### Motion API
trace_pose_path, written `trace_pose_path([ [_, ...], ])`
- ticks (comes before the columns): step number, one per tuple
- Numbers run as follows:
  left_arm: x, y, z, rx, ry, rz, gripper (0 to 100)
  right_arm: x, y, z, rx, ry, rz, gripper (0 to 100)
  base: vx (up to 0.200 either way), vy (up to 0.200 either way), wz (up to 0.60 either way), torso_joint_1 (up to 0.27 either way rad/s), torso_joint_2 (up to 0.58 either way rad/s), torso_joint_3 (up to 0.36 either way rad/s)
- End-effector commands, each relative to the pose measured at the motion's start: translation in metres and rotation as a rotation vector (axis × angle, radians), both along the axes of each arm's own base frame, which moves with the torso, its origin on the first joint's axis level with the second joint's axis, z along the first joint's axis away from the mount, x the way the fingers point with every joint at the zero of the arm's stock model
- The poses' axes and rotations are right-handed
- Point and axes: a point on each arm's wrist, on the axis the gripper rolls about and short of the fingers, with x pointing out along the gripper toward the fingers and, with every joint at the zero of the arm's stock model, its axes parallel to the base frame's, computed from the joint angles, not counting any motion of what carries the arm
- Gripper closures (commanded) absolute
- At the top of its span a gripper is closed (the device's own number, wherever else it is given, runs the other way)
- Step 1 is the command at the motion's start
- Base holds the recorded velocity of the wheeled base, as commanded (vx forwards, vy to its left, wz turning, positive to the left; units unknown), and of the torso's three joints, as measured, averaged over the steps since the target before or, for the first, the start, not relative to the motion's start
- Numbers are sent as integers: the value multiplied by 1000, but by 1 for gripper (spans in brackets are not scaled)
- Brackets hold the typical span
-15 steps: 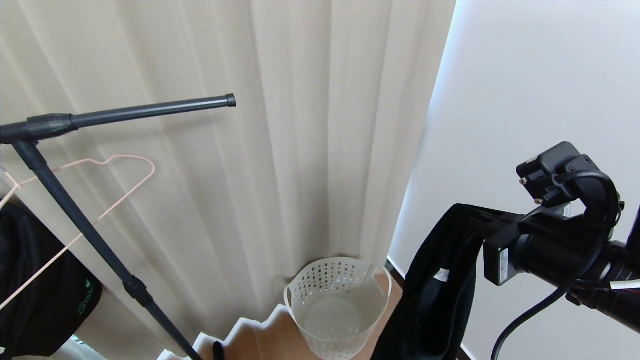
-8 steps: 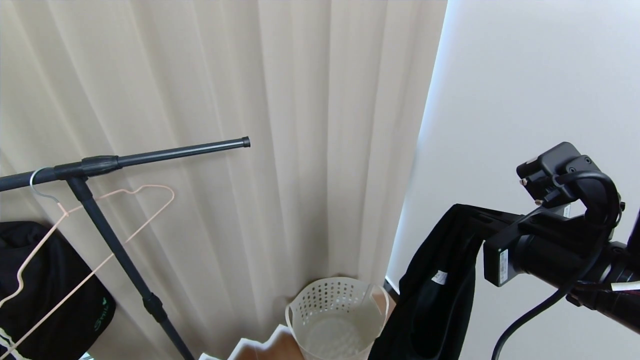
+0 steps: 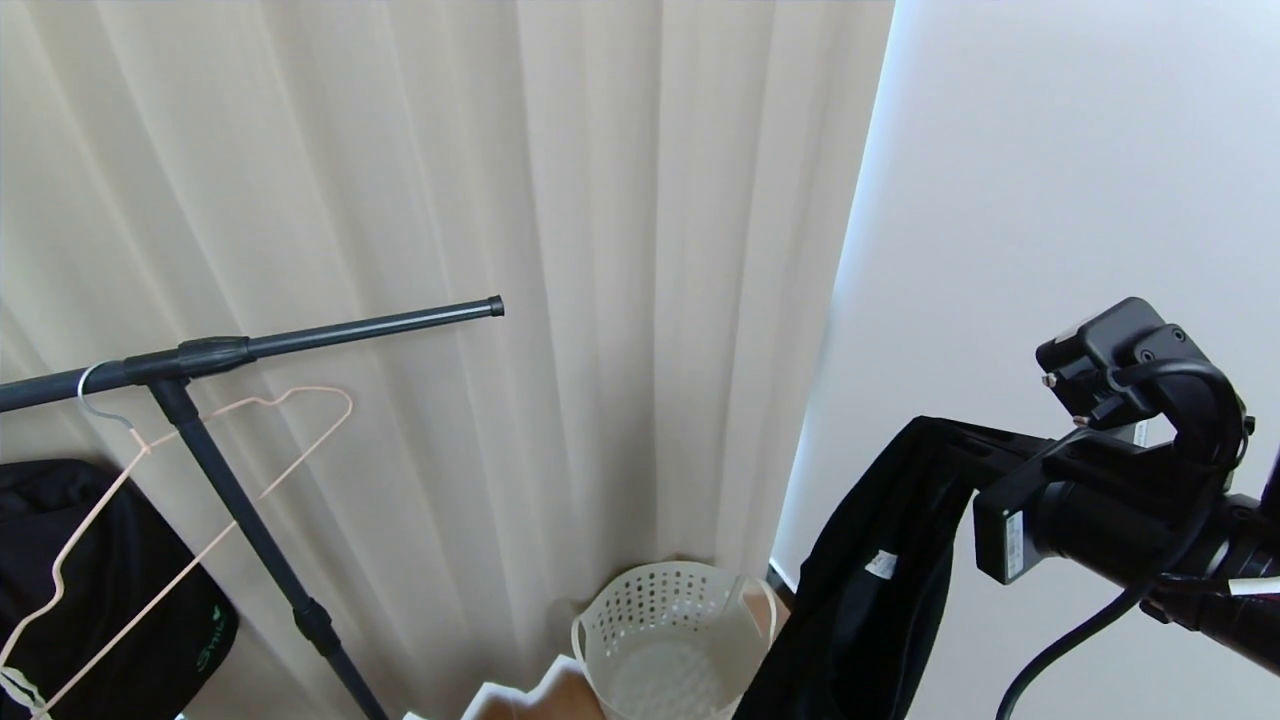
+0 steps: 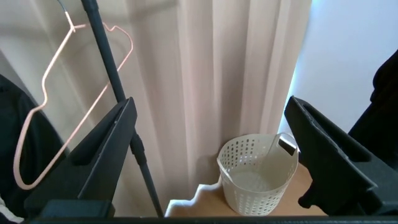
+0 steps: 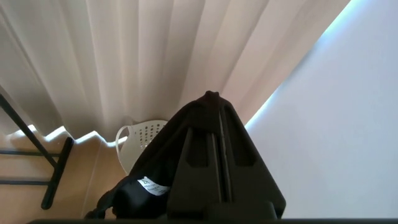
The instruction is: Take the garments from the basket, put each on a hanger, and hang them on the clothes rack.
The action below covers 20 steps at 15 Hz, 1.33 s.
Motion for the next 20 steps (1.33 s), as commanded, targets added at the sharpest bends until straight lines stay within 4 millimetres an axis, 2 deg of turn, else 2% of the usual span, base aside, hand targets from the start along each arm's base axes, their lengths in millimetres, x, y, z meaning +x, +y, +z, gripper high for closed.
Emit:
trace_pose_path([
  [1, 0, 0, 0, -2, 1, 1, 0, -3, -2, 2, 6, -8, 1, 100, 0, 0, 600, 12, -2, 2],
  [7, 0, 0, 0, -17, 3, -2, 0, -5, -4, 6, 19, -22, 4, 100, 0, 0, 600, 6, 2, 2],
  [13, 0, 0, 0, -28, 5, -2, 0, -6, -5, 7, 23, -26, 5, 100, -200, 0, 0, 2, 1, 1],
  [20, 0, 0, 0, -31, 5, -2, 0, -6, -4, 5, 1, -28, 10, 100, -200, 200, 0, 6, 3, 4],
])
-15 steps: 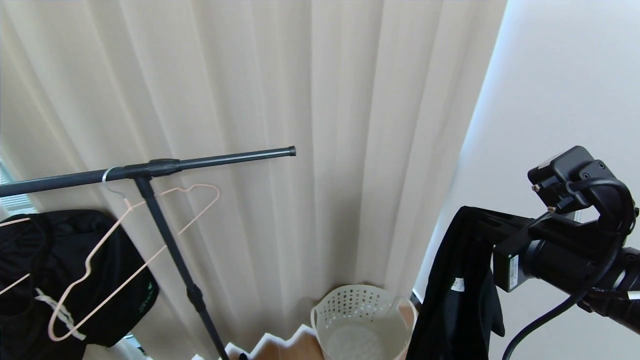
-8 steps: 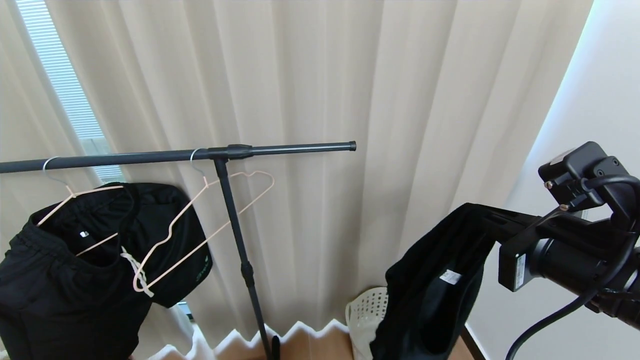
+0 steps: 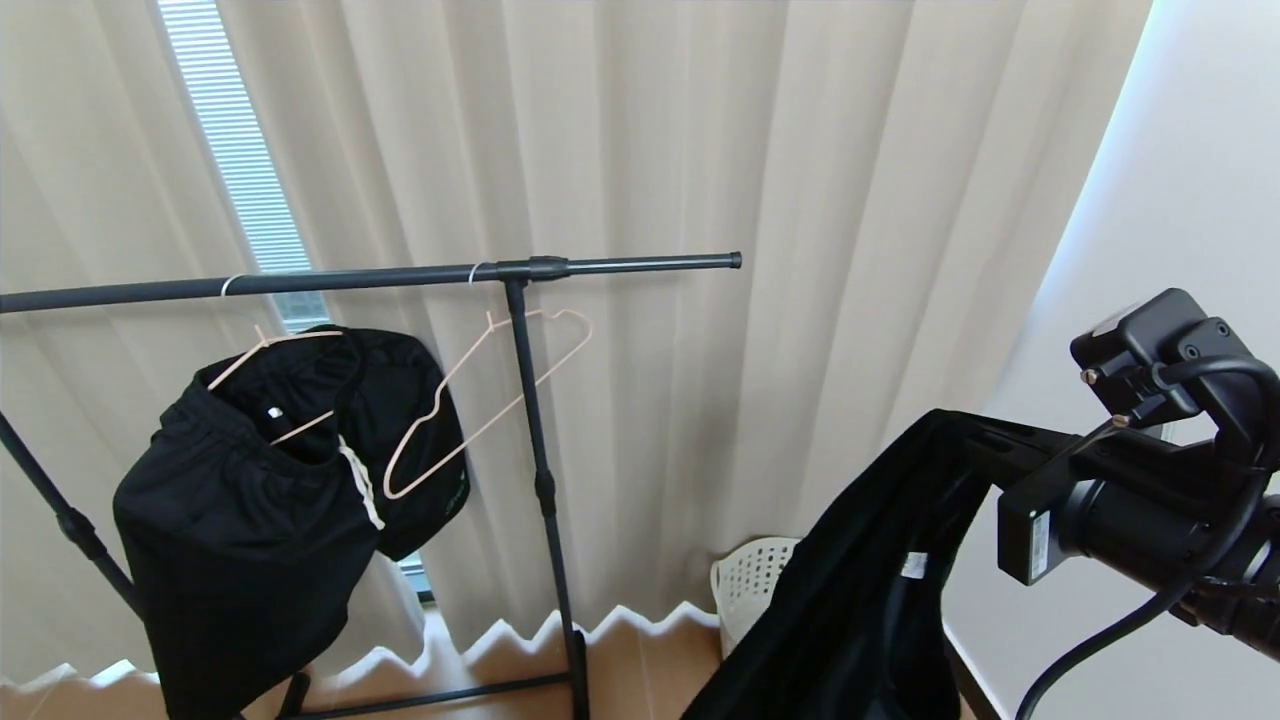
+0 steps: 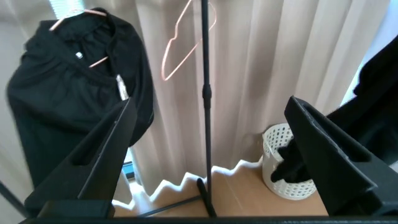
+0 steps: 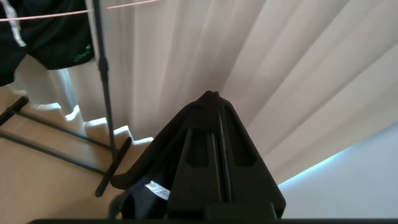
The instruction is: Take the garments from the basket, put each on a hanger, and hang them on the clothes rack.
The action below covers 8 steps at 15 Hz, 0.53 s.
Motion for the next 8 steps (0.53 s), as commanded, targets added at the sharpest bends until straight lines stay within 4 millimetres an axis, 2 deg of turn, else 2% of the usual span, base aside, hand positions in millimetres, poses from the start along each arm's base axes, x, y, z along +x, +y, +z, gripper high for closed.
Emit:
trace_pose_path([
  [1, 0, 0, 0, 0, 1, 0, 0, 1, 1, -1, -2, 3, 2, 100, 0, 200, 0, 7, -2, -2],
  [8, 0, 0, 0, 0, 1, 0, 0, 1, 1, -3, -7, 9, 2, 100, 0, 200, 0, 3, 2, 5],
])
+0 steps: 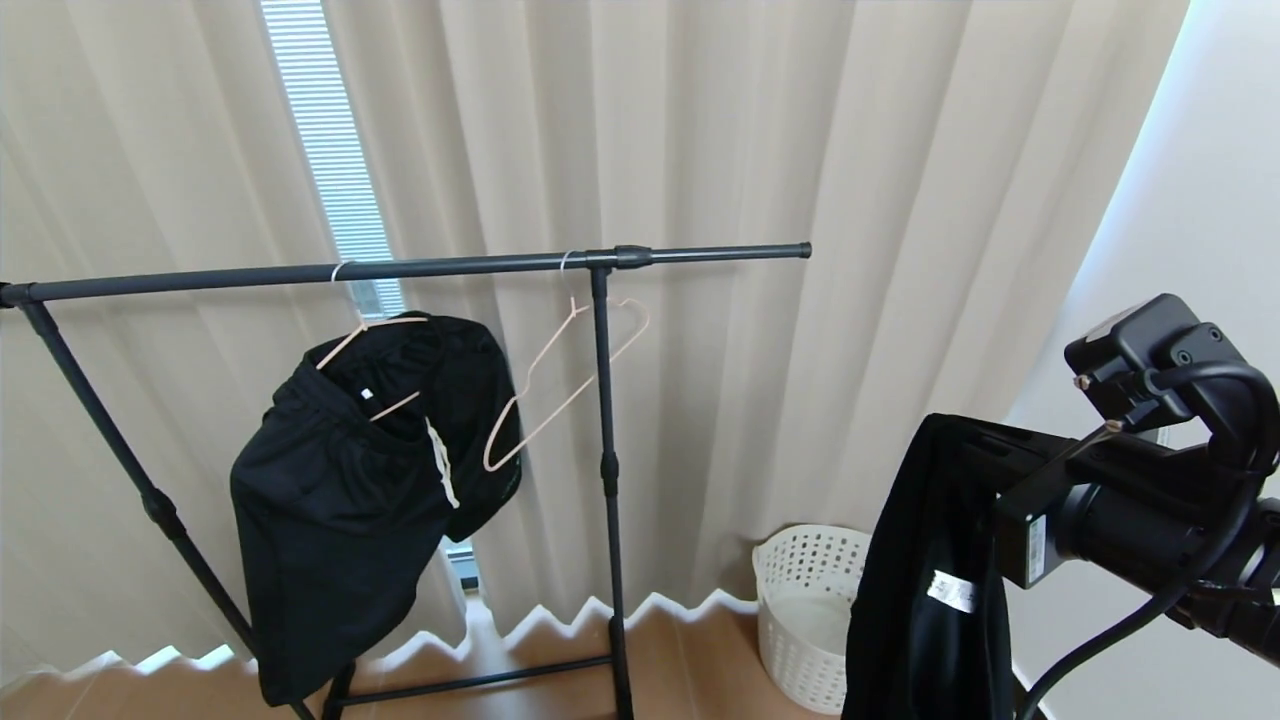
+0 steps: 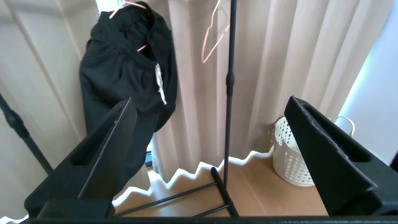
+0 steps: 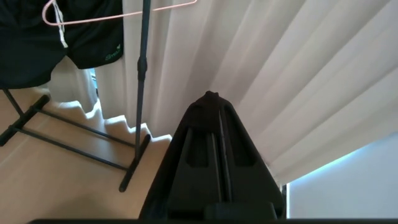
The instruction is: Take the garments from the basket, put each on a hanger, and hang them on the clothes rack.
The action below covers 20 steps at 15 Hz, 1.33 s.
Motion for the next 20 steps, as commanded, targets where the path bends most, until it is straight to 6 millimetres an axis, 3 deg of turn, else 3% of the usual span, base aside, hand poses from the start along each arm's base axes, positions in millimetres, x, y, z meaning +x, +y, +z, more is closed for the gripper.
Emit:
trace_pose_path([
  [1, 0, 0, 0, 0, 1, 0, 0, 0, 1, -1, -2, 2, 1, 100, 0, 200, 0, -2, -2, 7],
  [16, 0, 0, 0, -2, 1, 0, 0, 0, 0, 0, 0, 0, 1, 100, 0, 200, 0, 3, 1, 2],
  [20, 0, 0, 0, -2, 1, 4, 0, 0, 0, -4, -9, 11, 1, 100, 0, 0, 0, 0, 0, 0],
])
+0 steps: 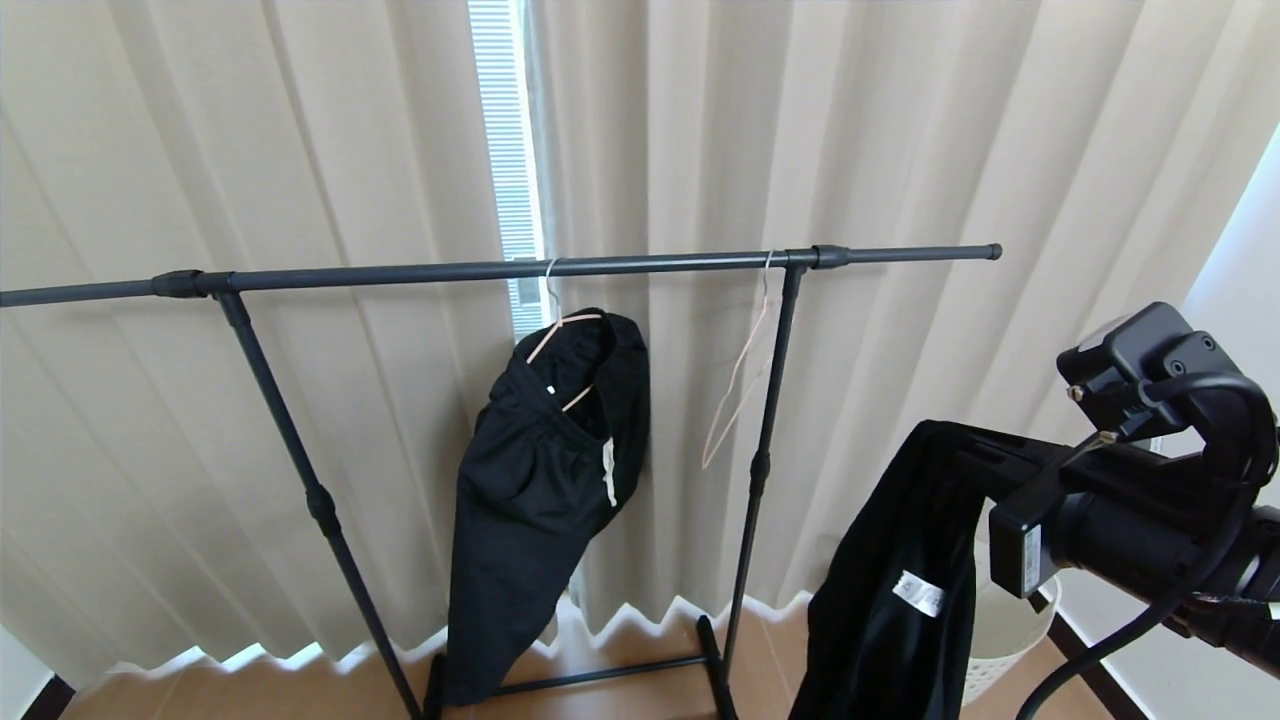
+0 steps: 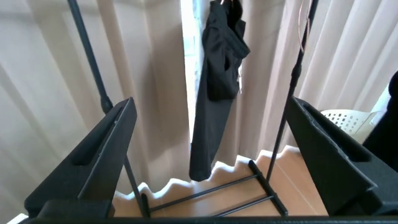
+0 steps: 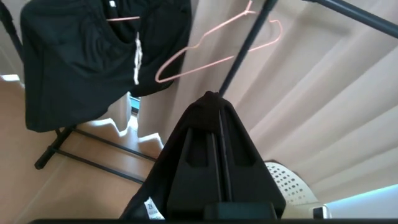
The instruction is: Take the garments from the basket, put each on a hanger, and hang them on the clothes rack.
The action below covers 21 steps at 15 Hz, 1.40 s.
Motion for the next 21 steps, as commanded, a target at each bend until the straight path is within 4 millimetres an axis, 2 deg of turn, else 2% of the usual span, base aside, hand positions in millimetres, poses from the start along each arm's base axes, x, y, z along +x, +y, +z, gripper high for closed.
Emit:
trace_pose_path([
  [1, 0, 0, 0, 0, 0, 0, 0, 0, 0, -2, -7, 6, 0, 100, 0, 0, 0, 0, 0, 0],
  [5, 0, 0, -1, 79, -5, -3, 0, -5, -4, -12, -68, 16, 11, 100, 0, 0, 0, 0, 0, 0],
  [7, 10, 0, 2, 118, 105, -1, 0, -8, -6, -13, -128, -4, 29, 100, 0, 0, 0, 0, 0, 0],
  [9, 26, -1, 3, 139, 301, -57, 0, -13, -1, -12, -141, -16, 61, 100, 0, 0, 0, 0, 0, 0],
  [10, 34, -1, 9, 151, 358, -105, 0, -12, 2, -12, -141, -15, 72, 100, 0, 0, 0, 0, 0, 0],
  [11, 48, -3, 28, 137, 390, -153, 0, -8, 6, -12, -143, -11, 77, 100, 0, 0, 0, 0, 0, 0],
  [12, 70, -8, 55, 84, 431, -217, 0, -1, 12, -10, -143, -10, 75, 100, 0, 0, 0, 0, 0, 0],
  [13, 90, -15, 76, 46, 460, -286, 0, 3, 17, -5, -136, -19, 79, 100, 0, 0, 0, 0, 0, 0],
  [15, 134, -48, 113, -67, 544, -445, 0, 24, 35, 1, -131, -25, 79, 100, 0, 0, 0, 0, 0, 0],
  [17, 163, -82, 139, -140, 583, -518, 0, 41, 51, 12, -109, -49, 78, 100, 0, 0, 0, 0, 0, 0],
  [18, 182, -101, 136, -142, 644, -539, 0, 47, 60, 8, -106, -38, 87, 100, 0, 0, 0, 0, 0, 0],
  [20, 195, -121, 116, -144, 743, -553, 0, 50, 70, -7, -34, -2, 73, 100, 0, 0, 0, 0, 0, 0],
  [21, 197, -123, 112, -151, 762, -548, 0, 54, 73, -10, -23, -5, 72, 100, 0, 0, 0, 0, 0, 0],
])
